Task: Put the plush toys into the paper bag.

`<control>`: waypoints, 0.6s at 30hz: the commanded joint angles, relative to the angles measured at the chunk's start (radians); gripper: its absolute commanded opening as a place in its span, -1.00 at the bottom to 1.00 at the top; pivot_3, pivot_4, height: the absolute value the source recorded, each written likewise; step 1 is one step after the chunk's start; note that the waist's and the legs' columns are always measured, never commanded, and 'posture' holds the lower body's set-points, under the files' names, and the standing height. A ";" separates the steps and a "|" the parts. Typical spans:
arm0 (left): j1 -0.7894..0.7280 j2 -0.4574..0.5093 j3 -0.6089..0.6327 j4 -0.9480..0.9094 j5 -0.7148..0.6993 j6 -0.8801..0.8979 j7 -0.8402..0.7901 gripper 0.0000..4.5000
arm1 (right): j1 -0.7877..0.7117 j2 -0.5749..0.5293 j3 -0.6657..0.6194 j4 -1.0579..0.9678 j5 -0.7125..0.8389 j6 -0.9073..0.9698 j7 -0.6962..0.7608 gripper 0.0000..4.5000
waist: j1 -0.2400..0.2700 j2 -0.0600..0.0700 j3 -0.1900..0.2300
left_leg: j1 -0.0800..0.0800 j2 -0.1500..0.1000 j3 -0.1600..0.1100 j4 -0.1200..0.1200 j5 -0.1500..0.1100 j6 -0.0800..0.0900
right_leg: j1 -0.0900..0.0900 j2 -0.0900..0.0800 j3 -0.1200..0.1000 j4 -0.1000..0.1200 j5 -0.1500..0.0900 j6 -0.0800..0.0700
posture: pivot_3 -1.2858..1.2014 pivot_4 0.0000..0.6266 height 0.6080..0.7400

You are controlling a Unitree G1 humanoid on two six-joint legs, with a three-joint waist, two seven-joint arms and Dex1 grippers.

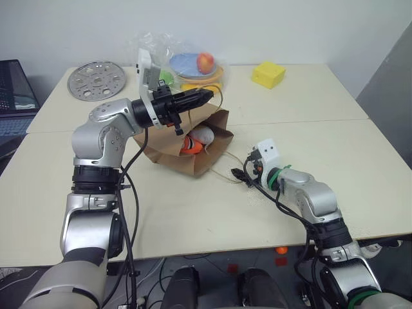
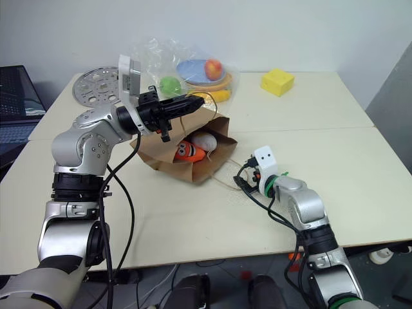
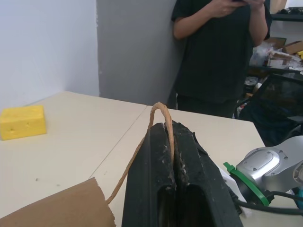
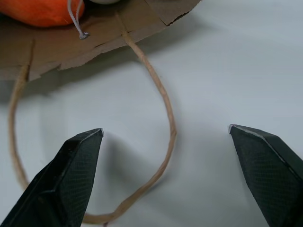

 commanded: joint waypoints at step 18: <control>-0.011 0.006 0.021 -0.016 -0.009 -0.026 0.015 -1.00 | -0.005 -0.097 -0.105 -0.270 0.083 0.100 0.128 -0.99 | 0.003 0.000 0.000 | 0.000 0.000 0.000 0.000 0.000 0.000 | 0.000 0.000 -0.001 0.000 0.000 0.000 | 0.03 -0.52 1.00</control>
